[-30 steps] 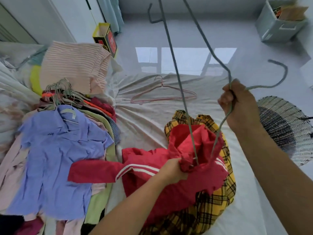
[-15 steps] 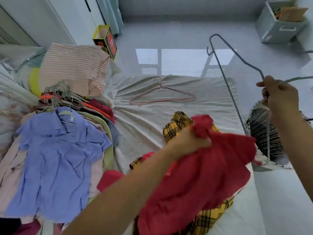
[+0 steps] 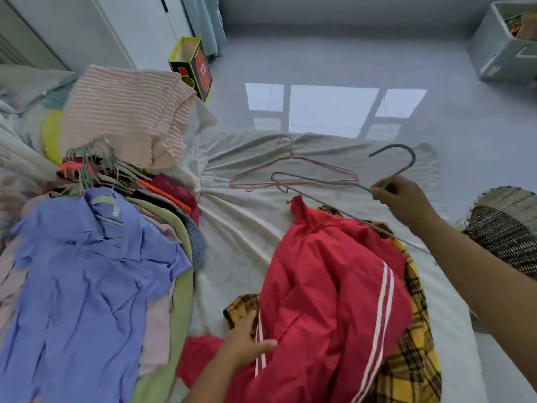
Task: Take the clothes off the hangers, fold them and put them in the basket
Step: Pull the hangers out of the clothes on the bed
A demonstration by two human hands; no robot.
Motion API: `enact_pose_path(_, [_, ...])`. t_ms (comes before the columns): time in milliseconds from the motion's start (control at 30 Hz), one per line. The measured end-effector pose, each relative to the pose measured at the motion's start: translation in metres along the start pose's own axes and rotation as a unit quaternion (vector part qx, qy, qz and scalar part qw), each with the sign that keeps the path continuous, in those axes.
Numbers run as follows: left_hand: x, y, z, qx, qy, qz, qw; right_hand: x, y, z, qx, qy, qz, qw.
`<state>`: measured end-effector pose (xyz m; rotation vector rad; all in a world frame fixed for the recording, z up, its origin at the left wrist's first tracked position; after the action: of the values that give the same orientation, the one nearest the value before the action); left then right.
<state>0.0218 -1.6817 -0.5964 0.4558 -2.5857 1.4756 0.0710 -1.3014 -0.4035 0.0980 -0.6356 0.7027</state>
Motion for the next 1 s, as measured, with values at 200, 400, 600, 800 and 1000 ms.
enact_pose_path(200, [-0.024,0.026,0.053,0.018,-0.071,0.061,0.995,-0.11,0.098,-0.017,0.044,-0.091,0.058,0.993])
enact_pose_path(400, [-0.042,0.061,0.068,0.07,-0.053,0.088,0.992,-0.167,0.189,-0.03,-0.003,-0.242,0.021,0.97])
enact_pose_path(600, [0.09,0.066,0.071,0.052,-0.151,-0.137,0.978,-0.218,0.16,-0.058,0.005,-0.256,0.106,0.961])
enact_pose_path(800, [0.33,0.04,0.074,0.031,-0.037,-0.514,0.857,-0.289,0.062,-0.051,0.009,-0.133,0.164,0.977])
enact_pose_path(1000, [0.372,0.087,0.063,0.167,0.021,-0.418,0.893,-0.37,-0.031,0.001,-0.009,0.056,0.212,0.976])
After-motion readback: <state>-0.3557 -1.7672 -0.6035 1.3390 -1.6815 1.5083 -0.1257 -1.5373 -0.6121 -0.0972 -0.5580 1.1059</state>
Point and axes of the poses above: each hand's wrist, its own y-axis towards the middle knuckle, its own x-axis out of the back of the hand, z = x × y, the point moved 9 cm from there along y, towards the middle knuckle, and after that the axes turned 5 degrees about x, right-handed, at the moved point
